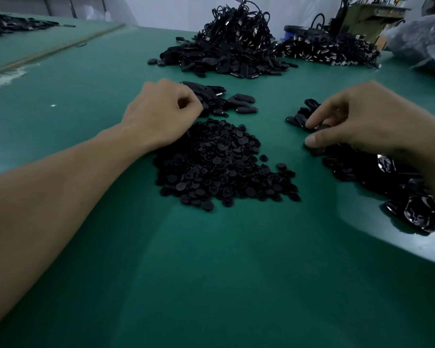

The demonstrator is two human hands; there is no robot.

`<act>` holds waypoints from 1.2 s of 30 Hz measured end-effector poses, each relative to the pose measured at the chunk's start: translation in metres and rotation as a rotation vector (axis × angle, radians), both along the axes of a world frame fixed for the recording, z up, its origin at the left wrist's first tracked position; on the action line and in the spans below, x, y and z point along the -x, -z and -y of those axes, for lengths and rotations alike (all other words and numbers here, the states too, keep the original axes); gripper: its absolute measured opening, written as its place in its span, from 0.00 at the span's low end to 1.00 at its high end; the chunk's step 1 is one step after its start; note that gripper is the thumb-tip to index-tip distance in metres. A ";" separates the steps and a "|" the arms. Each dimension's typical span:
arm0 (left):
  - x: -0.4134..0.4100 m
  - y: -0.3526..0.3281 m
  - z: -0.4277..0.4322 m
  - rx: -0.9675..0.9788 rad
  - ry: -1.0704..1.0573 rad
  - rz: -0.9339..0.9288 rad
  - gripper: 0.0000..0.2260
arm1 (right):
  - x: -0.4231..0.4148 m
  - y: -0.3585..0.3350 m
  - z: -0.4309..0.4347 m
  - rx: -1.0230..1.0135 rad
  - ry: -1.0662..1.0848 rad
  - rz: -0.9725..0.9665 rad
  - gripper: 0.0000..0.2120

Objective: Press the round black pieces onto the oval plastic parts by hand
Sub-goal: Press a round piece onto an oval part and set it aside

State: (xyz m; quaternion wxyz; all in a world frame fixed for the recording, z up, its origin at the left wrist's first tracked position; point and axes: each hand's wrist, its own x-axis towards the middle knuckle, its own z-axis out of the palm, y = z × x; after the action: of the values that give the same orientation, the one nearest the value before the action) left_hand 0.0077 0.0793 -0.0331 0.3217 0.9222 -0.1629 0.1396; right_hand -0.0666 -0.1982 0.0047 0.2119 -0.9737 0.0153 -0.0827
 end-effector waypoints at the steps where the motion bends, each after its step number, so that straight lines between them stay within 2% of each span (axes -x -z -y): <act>1: 0.000 0.000 0.000 -0.003 0.016 -0.017 0.14 | -0.001 0.000 0.001 -0.047 -0.011 0.046 0.08; 4: -0.002 0.002 0.000 0.007 0.034 -0.005 0.15 | -0.002 0.002 -0.002 -0.310 -0.056 0.088 0.05; 7: 0.000 0.002 0.003 0.085 0.024 0.130 0.14 | -0.001 0.005 -0.011 -0.633 -0.129 0.045 0.11; 9: 0.006 -0.002 0.010 0.147 0.041 0.212 0.16 | -0.001 0.007 -0.019 -0.781 -0.204 0.017 0.09; 13: 0.022 -0.010 0.027 0.241 0.265 0.150 0.21 | 0.000 0.013 -0.037 -0.960 -0.367 -0.026 0.06; 15: 0.028 -0.011 0.030 0.246 0.376 0.086 0.18 | 0.001 0.015 -0.044 -0.996 -0.398 -0.023 0.06; 18: 0.033 -0.010 0.030 0.295 0.460 0.004 0.06 | 0.003 0.016 -0.048 -1.009 -0.393 0.008 0.07; 19: 0.033 -0.011 0.029 0.322 0.470 -0.015 0.05 | 0.003 0.016 -0.048 -1.009 -0.387 0.020 0.08; 26: 0.034 -0.010 0.025 0.425 0.502 -0.117 0.07 | 0.004 0.016 -0.051 -1.026 -0.345 0.066 0.09; 31: 0.035 -0.009 0.024 0.427 0.482 -0.084 0.04 | 0.004 0.017 -0.053 -0.987 -0.364 0.136 0.12; 36: 0.036 -0.010 0.025 0.412 0.397 -0.018 0.08 | 0.004 0.018 -0.058 -0.998 -0.423 0.200 0.10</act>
State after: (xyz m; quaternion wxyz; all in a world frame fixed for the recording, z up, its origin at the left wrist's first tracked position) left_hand -0.0279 0.0543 -0.0234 0.5247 0.7887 -0.3055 0.0958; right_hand -0.0703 -0.1405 -0.0131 0.6600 -0.7244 -0.1638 -0.1133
